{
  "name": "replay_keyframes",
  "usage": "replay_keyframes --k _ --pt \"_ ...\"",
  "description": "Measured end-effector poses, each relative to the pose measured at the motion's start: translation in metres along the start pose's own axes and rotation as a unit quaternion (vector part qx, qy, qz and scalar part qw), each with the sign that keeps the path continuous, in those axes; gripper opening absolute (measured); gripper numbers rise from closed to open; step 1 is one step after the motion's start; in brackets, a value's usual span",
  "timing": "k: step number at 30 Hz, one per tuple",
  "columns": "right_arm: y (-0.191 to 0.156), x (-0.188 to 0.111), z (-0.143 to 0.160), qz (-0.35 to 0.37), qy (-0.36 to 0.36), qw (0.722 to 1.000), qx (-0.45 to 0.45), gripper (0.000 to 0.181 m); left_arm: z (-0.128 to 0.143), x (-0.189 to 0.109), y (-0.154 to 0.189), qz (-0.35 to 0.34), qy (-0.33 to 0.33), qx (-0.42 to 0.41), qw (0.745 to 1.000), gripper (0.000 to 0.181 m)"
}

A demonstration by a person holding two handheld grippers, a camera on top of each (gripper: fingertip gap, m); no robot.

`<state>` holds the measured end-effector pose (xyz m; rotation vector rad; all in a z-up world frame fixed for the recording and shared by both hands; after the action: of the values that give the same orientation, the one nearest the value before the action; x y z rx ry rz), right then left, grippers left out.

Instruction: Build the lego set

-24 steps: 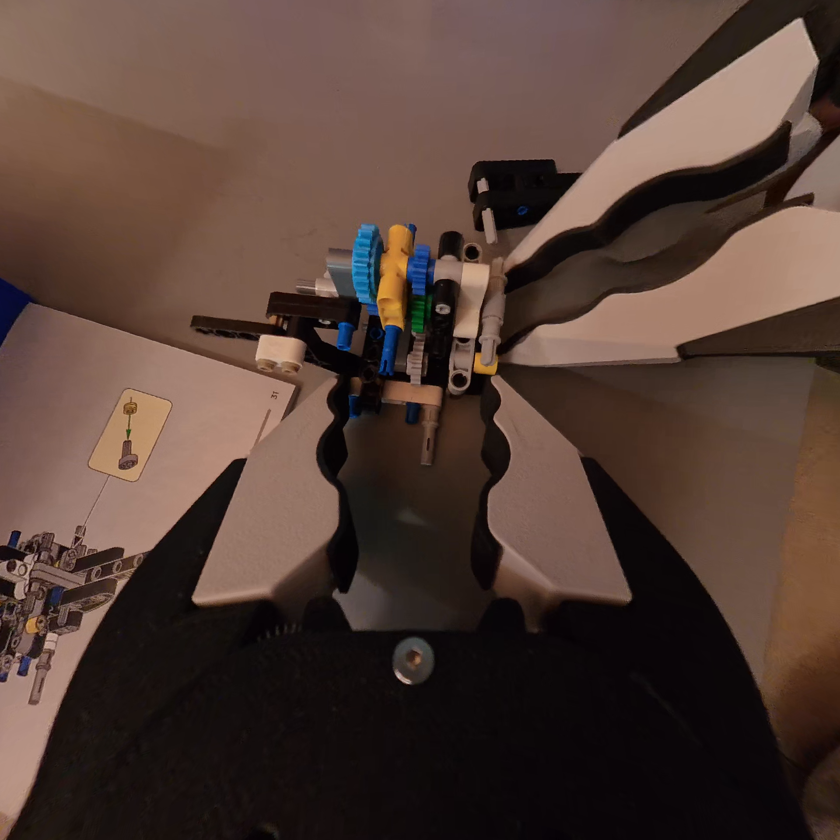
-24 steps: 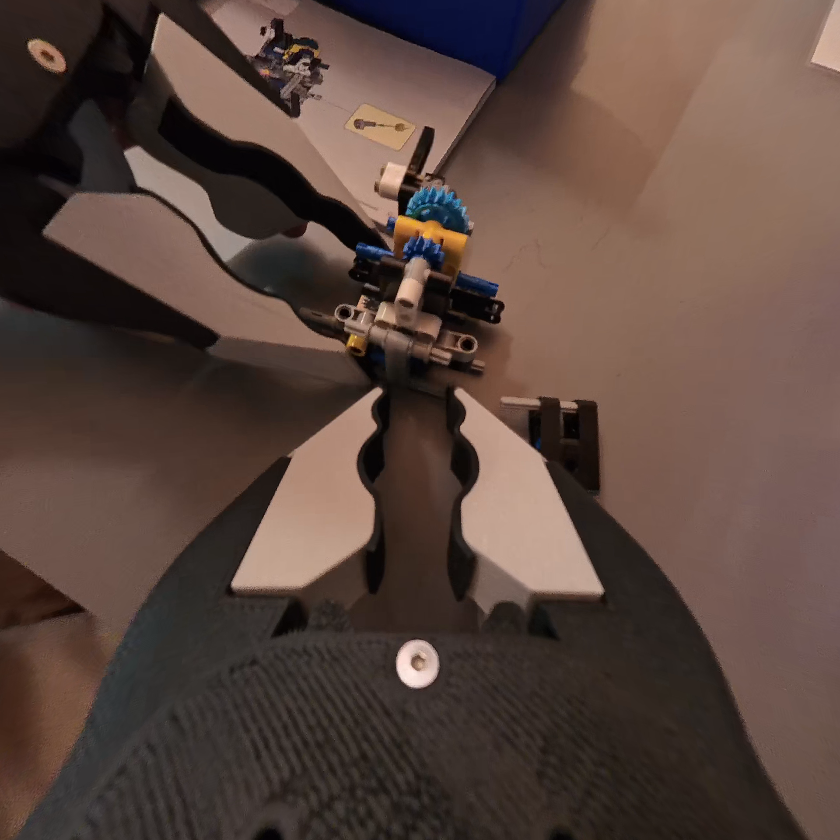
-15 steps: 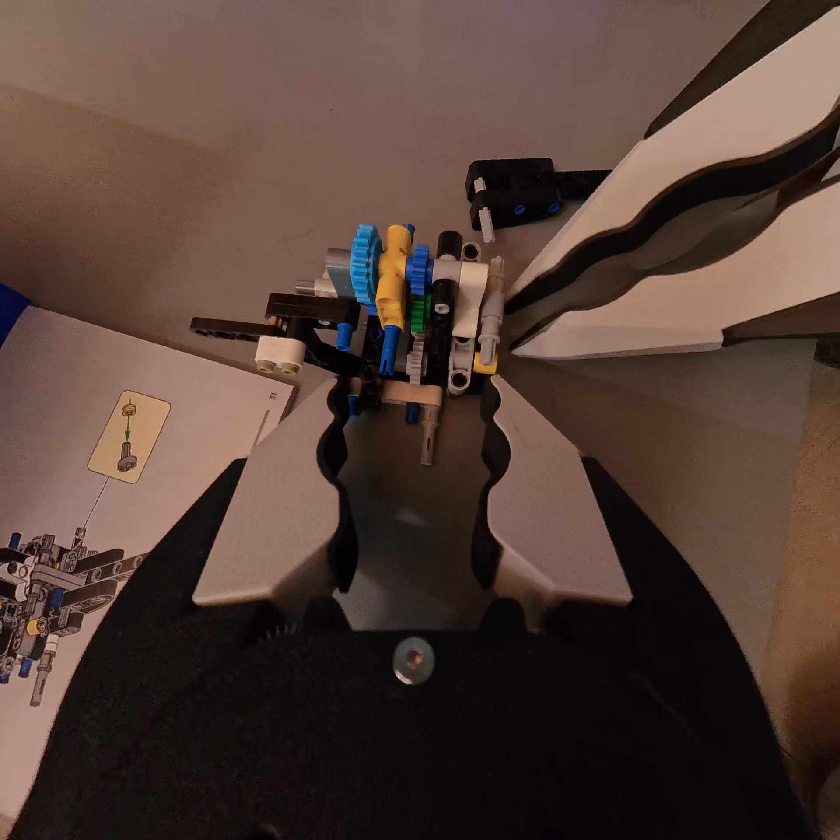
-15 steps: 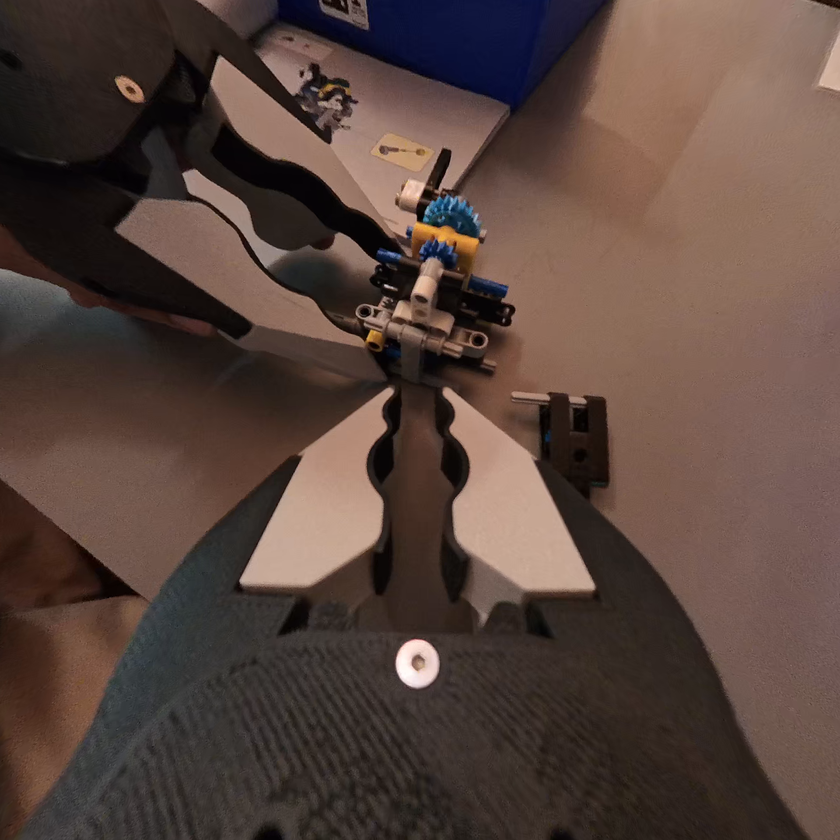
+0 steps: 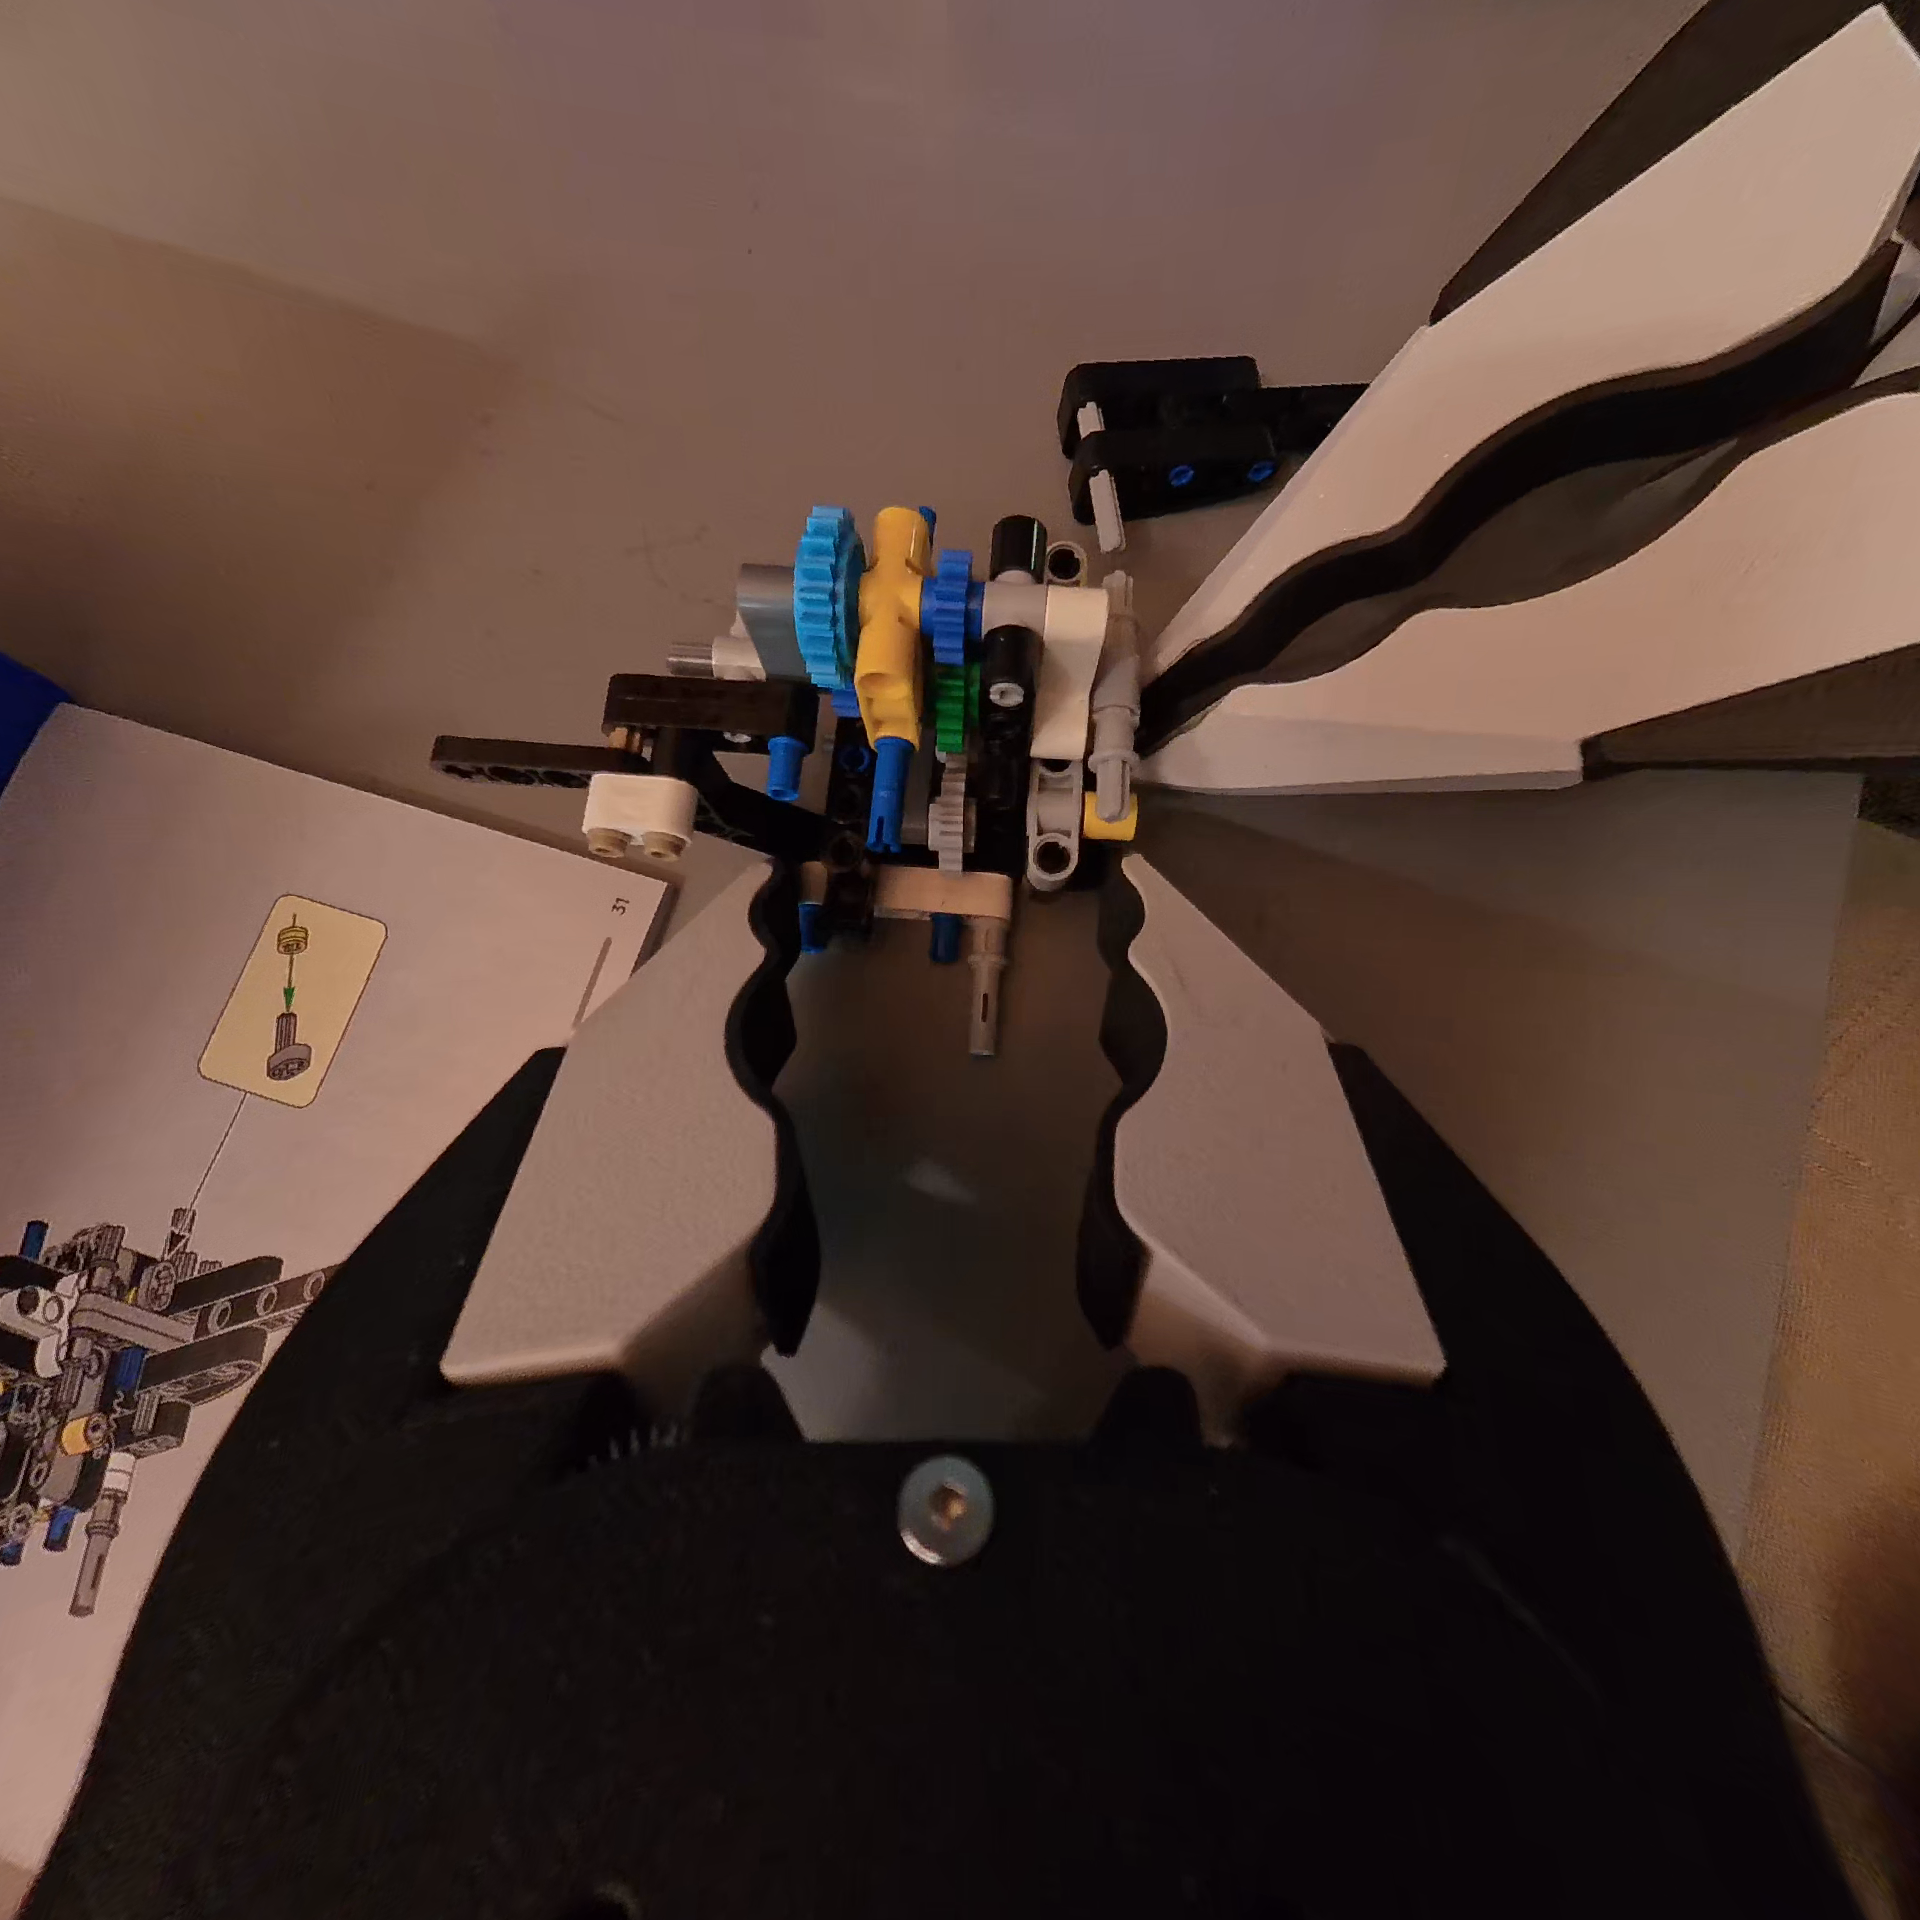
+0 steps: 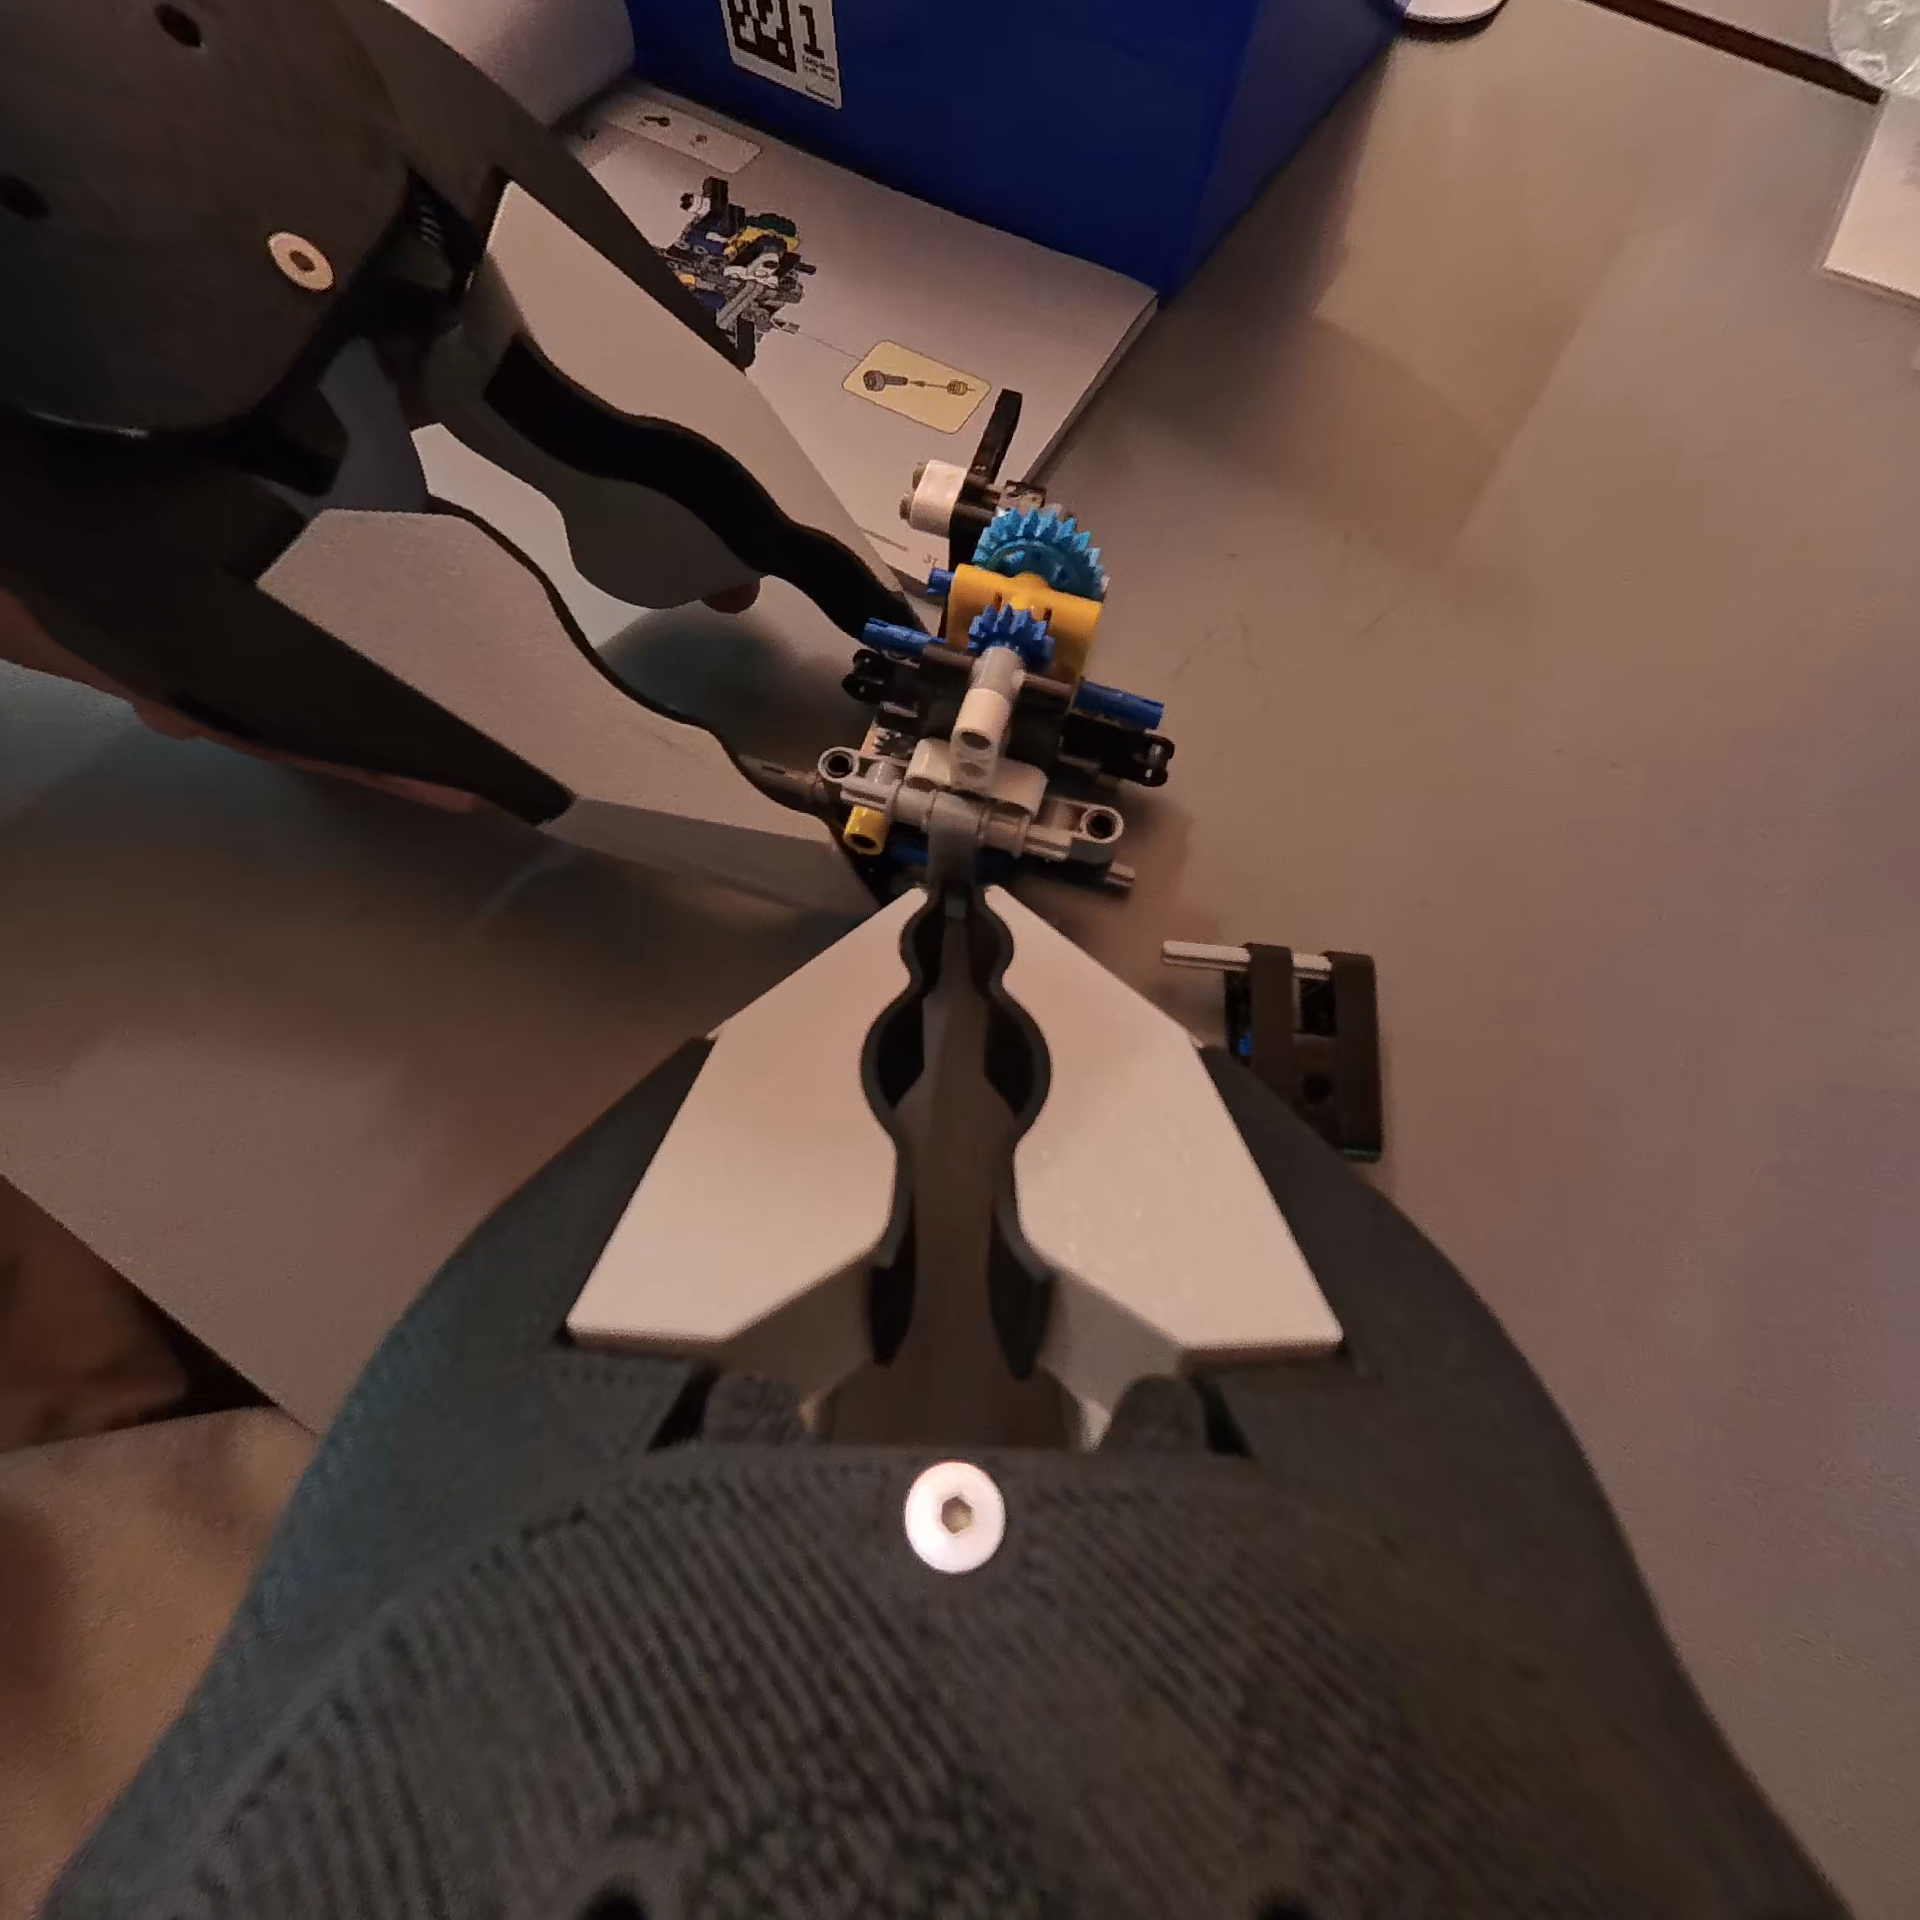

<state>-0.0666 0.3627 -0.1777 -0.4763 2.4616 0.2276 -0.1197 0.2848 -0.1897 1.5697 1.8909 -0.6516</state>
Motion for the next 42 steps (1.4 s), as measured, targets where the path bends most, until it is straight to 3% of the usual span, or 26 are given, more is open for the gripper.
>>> replay_keyframes --k 1,10,42 --pt "0.0 0.0 0.0 -0.001 0.001 1.0 0.0 0.003 0.0 0.0 0.0 0.0 0.0 0.0 1.0 0.06" --pt "0.001 -0.014 0.006 -0.023 0.013 0.999 0.029 0.009 0.0 0.0 0.0 0.002 0.0 0.0 1.0 0.06" --pt "0.007 -0.005 0.016 0.005 -0.031 0.999 0.039 0.009 0.0 0.0 0.0 0.005 0.001 -0.003 1.0 0.059"
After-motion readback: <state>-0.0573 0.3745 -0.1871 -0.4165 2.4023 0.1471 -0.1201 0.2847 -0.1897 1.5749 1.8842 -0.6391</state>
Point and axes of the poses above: each gripper's, where its closed fingertips meet, x out along the fingers, z out of its underside, y = z × x across the jaws, the point moved 6 cm from there along -x, back along the fingers, and after that the axes turned 1 degree about z, right-handed, at the moved point
